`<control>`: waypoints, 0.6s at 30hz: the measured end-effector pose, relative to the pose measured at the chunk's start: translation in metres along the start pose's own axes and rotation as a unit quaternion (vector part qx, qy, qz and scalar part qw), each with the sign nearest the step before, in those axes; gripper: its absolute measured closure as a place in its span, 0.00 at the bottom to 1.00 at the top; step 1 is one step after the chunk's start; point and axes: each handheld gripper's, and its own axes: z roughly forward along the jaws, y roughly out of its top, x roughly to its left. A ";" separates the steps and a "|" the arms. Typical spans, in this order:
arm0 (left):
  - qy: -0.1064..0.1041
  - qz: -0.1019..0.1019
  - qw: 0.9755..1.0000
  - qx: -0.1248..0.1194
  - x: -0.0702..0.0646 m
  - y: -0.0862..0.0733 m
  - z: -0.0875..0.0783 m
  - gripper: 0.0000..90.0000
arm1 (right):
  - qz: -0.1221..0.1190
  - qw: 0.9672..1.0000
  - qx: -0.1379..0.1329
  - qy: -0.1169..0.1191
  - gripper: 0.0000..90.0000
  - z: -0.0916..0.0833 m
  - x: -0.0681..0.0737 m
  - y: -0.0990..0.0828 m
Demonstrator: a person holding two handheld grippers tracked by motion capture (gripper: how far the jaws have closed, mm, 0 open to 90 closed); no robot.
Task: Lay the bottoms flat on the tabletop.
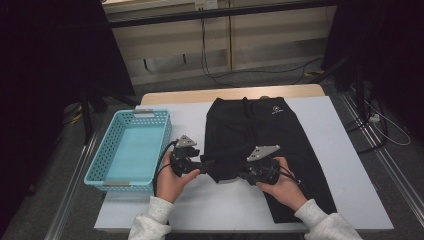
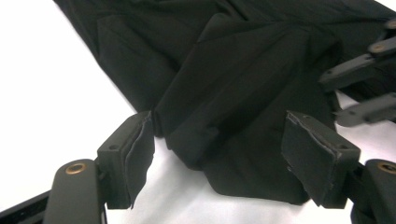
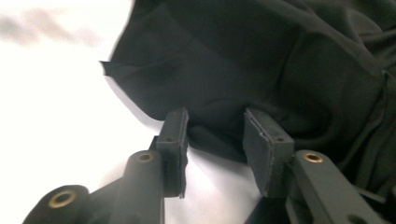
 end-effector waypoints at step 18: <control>-0.022 0.029 0.999 -0.004 -0.016 -0.002 -0.002 0.24 | 0.010 1.000 -0.001 0.024 1.00 0.001 -0.006 -0.004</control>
